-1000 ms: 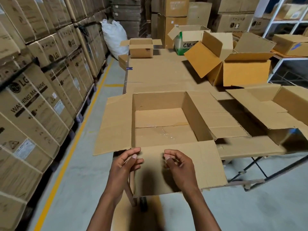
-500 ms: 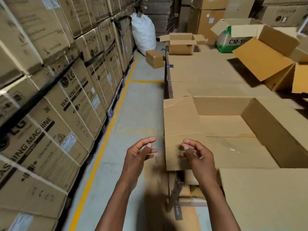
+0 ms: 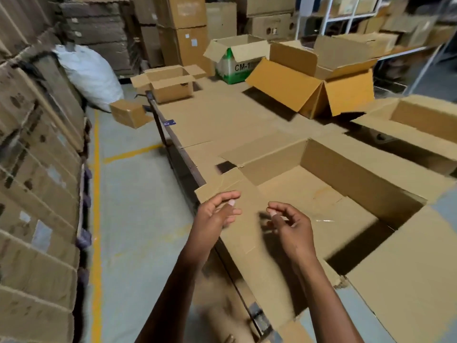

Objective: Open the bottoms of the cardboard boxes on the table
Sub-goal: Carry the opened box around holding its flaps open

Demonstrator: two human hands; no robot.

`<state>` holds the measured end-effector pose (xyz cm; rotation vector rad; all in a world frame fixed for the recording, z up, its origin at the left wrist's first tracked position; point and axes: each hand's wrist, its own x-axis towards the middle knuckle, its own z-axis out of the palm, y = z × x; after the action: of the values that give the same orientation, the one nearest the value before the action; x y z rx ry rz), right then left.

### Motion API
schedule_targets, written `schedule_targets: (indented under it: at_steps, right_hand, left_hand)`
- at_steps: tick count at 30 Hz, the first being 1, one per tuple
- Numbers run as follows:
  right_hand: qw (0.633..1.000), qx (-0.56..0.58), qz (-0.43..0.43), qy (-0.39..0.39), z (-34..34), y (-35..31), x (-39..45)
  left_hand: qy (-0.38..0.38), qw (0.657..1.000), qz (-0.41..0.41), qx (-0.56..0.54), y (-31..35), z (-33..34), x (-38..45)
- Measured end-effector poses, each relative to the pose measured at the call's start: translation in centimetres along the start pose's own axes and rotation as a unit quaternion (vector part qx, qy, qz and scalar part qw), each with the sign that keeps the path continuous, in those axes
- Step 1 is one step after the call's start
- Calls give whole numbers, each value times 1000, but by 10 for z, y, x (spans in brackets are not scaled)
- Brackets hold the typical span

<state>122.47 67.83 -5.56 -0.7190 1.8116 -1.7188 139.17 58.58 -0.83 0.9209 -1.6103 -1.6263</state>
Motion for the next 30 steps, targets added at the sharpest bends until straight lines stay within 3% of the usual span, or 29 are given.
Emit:
schedule_targets:
  at_steps: [9, 19, 30]
  right_hand:
    - [986, -60, 30, 151, 10, 12, 41]
    - [926, -122, 54, 353, 13, -9, 33]
    - [878, -72, 72, 468, 83, -16, 18]
  left_hand:
    - [-164, 985, -27, 35, 4, -3, 136]
    - [-337, 936, 20, 103, 2, 45, 283]
    - [-365, 922, -75, 101, -35, 19, 434]
